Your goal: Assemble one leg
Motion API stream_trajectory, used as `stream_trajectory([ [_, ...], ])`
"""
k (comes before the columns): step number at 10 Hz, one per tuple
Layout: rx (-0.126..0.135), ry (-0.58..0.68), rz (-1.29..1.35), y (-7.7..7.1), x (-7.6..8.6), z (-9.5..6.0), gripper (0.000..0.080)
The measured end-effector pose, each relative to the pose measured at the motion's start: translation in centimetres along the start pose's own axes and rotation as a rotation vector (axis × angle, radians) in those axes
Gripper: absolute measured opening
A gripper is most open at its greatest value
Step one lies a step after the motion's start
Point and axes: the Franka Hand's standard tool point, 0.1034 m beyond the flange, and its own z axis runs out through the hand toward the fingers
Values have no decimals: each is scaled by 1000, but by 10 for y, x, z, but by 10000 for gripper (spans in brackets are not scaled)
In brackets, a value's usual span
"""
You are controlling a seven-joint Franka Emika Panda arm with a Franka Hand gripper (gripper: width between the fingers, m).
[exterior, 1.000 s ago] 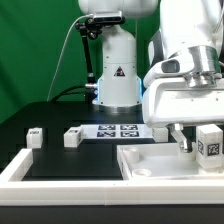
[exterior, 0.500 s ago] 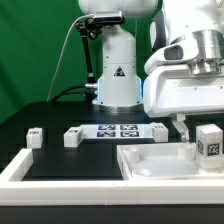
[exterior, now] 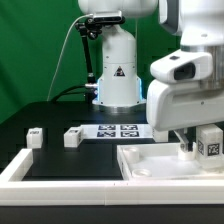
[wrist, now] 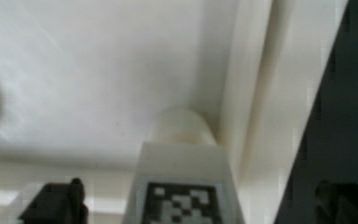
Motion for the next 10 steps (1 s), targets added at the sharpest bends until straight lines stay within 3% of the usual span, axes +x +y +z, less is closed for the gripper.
stream_trajectory([
  [2, 1, -1, 6, 5, 6, 0, 648],
  [4, 1, -1, 6, 5, 6, 0, 396],
  [5, 1, -1, 6, 5, 6, 0, 396],
  [6, 1, -1, 6, 5, 6, 0, 268],
  [10, 3, 2, 63, 4, 6, 0, 268],
])
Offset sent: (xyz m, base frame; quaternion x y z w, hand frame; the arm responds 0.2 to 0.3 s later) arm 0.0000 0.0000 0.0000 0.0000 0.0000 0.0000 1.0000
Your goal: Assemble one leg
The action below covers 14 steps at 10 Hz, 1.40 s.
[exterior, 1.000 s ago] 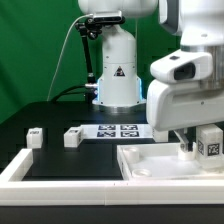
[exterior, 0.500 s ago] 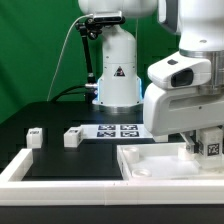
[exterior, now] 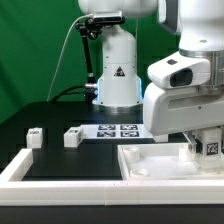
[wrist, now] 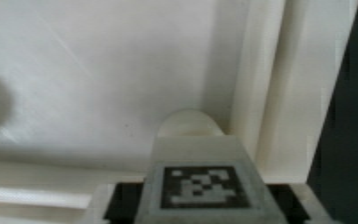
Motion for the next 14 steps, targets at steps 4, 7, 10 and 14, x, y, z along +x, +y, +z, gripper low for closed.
stream_trajectory([
  [4, 6, 33, 494, -4, 1, 1, 270],
  [7, 13, 58, 776, -8, 4, 1, 270],
  [10, 40, 53, 994, -8, 6, 1, 270],
  [14, 43, 52, 989, -8, 7, 1, 568],
])
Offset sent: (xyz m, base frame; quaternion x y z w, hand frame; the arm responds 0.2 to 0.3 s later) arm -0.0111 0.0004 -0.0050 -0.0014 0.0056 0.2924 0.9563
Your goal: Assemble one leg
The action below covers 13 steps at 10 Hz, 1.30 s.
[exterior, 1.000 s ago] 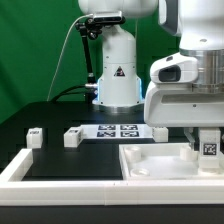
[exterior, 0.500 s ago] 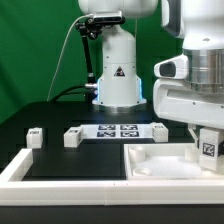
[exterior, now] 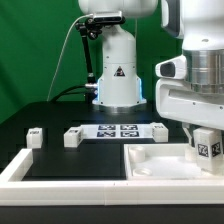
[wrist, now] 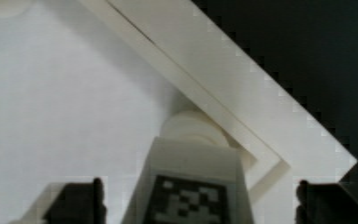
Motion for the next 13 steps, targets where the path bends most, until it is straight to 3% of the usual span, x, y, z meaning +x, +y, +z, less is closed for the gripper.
stream_trajectory([
  [1, 0, 0, -35, 0, 0, 0, 624],
  [3, -5, 5, -259, 0, 0, 0, 646],
  [13, -16, 4, -1095, 6, 8, 0, 649],
])
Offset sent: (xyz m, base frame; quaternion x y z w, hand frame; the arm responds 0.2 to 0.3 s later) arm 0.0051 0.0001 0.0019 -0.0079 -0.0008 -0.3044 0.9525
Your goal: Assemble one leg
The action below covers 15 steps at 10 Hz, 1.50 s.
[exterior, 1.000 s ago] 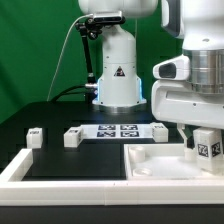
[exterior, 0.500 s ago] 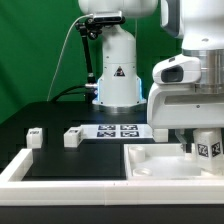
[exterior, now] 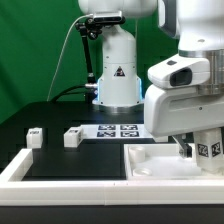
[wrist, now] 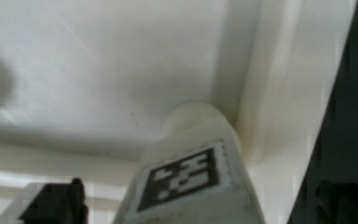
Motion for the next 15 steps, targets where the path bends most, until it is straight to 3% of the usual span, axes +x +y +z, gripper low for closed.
stream_trajectory([
  [1, 0, 0, 30, 0, 0, 0, 649],
  [2, 0, 0, 30, 0, 0, 0, 541],
  [3, 0, 0, 30, 0, 0, 0, 541],
  [4, 0, 0, 33, 0, 0, 0, 349],
  [5, 0, 0, 58, 0, 0, 0, 349],
  [6, 0, 0, 76, 0, 0, 0, 265],
  [11, 14, 10, 598, -2, 1, 1, 267],
  [15, 70, 38, 1104, -3, 5, 2, 267],
])
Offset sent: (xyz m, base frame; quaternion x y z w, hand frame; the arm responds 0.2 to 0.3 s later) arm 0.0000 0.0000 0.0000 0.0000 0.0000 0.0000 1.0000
